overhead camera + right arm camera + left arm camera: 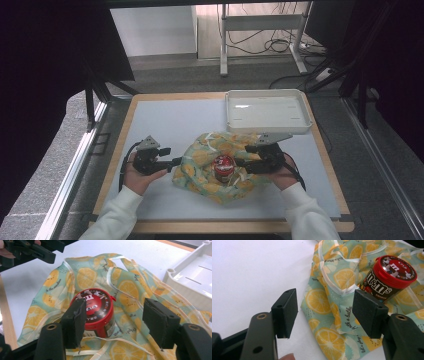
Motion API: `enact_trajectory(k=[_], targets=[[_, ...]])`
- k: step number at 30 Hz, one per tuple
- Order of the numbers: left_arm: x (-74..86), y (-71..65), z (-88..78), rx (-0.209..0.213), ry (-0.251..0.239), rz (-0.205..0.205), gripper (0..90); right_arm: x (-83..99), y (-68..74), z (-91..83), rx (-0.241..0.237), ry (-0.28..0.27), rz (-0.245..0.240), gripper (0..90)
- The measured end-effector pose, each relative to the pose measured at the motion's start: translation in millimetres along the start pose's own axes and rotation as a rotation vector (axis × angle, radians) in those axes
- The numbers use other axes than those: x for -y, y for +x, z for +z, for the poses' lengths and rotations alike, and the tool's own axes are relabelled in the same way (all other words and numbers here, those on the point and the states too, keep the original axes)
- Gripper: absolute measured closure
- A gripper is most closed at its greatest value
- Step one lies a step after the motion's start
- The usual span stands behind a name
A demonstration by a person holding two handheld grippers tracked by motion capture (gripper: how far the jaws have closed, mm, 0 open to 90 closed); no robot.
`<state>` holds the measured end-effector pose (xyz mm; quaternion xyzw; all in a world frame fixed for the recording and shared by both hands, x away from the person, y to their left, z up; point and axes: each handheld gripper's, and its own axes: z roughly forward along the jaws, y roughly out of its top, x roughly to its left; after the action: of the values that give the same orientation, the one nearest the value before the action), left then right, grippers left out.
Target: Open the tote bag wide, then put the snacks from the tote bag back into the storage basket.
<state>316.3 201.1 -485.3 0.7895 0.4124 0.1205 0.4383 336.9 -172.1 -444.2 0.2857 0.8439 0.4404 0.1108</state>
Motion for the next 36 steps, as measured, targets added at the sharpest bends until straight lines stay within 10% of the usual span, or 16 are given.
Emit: enact_trajectory(k=[36], targets=[[3.7, 3.2, 4.9, 0.01, 0.008, -0.007, 35.0, -15.1, 27.2, 38.4, -0.044, 0.125, -0.082, 24.9]])
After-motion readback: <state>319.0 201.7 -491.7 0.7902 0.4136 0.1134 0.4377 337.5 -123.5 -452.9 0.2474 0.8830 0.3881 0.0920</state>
